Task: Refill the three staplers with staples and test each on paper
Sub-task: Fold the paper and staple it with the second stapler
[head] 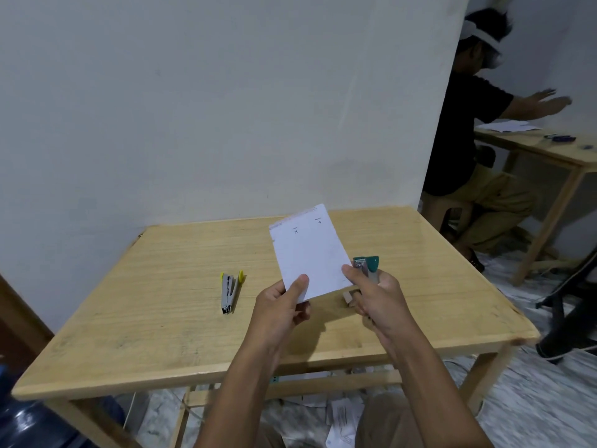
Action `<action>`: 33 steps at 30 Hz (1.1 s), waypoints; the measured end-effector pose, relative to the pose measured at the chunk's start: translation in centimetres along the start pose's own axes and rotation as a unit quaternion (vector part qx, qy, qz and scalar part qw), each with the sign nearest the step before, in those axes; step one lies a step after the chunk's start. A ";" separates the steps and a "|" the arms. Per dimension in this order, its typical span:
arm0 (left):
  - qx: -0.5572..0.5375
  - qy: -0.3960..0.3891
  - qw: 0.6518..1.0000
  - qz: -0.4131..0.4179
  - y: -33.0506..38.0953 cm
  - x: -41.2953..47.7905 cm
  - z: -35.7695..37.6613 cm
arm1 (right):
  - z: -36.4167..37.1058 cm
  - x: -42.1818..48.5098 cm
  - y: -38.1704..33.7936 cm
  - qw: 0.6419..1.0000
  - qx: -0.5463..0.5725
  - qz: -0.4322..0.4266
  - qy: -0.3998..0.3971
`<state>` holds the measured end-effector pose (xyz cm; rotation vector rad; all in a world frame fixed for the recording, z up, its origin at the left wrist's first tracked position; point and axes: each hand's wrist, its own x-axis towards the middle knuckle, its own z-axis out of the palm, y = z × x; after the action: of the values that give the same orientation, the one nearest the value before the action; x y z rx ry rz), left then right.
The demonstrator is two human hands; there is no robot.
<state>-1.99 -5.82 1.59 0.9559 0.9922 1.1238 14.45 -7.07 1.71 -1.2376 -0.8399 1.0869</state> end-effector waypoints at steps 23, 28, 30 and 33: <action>0.318 0.073 0.945 -0.021 -1.2 17.8 13.2 | -6.8 6.6 -3.7 0.987 -0.115 -0.022 0.112; 0.392 0.055 0.918 -0.009 -1.9 20.3 14.5 | -7.7 7.8 -4.5 0.985 -0.121 -0.027 0.119; 0.430 0.039 0.902 -0.002 -1.9 20.9 14.7 | -8.1 8.0 -4.5 0.985 -0.122 -0.026 0.121; 0.487 0.021 0.873 0.011 -1.9 21.6 14.7 | -8.2 8.1 -4.5 0.985 -0.116 -0.022 0.127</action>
<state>15.66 13.52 0.89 1.7398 1.6347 0.6094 25.37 -1.83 4.22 -1.5096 -0.8095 0.7895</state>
